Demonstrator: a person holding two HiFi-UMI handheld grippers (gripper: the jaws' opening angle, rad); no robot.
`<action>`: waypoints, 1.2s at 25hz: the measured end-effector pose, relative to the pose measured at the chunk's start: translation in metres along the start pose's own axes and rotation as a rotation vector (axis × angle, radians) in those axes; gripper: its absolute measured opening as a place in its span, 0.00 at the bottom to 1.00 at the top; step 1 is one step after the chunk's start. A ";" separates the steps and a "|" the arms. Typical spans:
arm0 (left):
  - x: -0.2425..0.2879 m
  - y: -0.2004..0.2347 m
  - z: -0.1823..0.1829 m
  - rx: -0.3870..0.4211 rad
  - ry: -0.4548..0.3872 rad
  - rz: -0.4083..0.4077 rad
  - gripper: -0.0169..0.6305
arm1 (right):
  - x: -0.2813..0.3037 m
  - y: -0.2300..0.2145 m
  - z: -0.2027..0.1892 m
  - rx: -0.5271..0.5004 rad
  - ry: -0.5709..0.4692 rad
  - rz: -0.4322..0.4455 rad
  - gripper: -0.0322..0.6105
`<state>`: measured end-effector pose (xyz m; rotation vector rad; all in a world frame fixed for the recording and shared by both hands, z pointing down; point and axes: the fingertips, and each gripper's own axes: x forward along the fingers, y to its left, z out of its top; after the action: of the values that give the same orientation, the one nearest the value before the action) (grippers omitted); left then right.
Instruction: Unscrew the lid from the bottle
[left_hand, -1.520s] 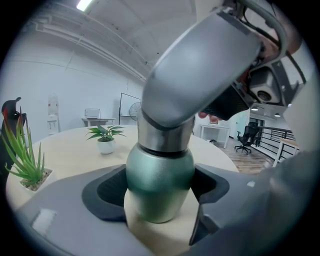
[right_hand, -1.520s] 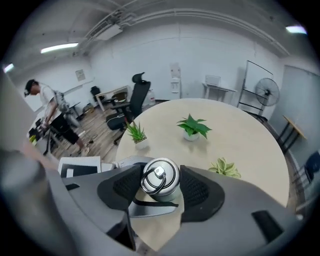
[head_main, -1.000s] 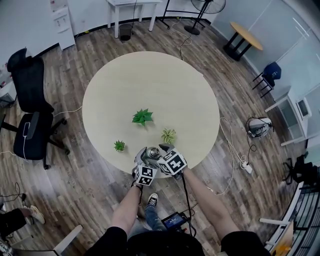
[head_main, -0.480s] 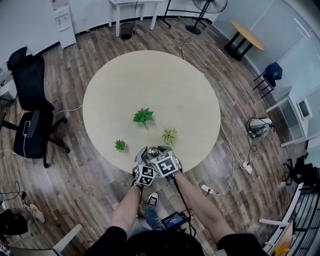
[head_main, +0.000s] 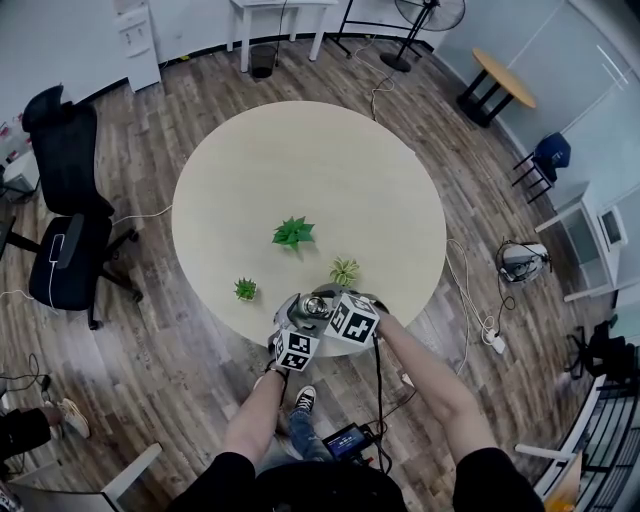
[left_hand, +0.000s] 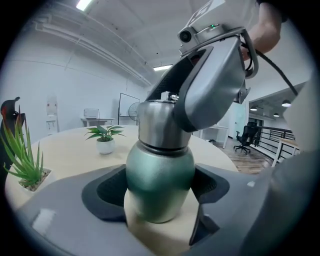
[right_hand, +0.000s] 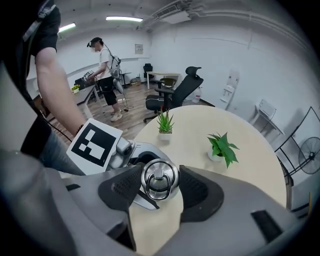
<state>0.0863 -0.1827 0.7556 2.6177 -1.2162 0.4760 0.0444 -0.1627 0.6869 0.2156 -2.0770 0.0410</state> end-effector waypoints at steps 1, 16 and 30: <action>0.000 0.000 0.000 0.000 0.000 0.000 0.61 | 0.000 0.000 0.000 0.002 -0.007 0.003 0.42; 0.000 0.000 0.000 0.009 0.003 -0.002 0.61 | 0.001 -0.017 -0.001 0.531 -0.050 -0.194 0.63; 0.000 0.000 -0.001 0.012 0.002 -0.008 0.61 | 0.007 -0.014 -0.008 0.564 0.022 -0.199 0.45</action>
<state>0.0864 -0.1824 0.7570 2.6304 -1.2056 0.4854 0.0503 -0.1768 0.6956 0.7582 -1.9705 0.5070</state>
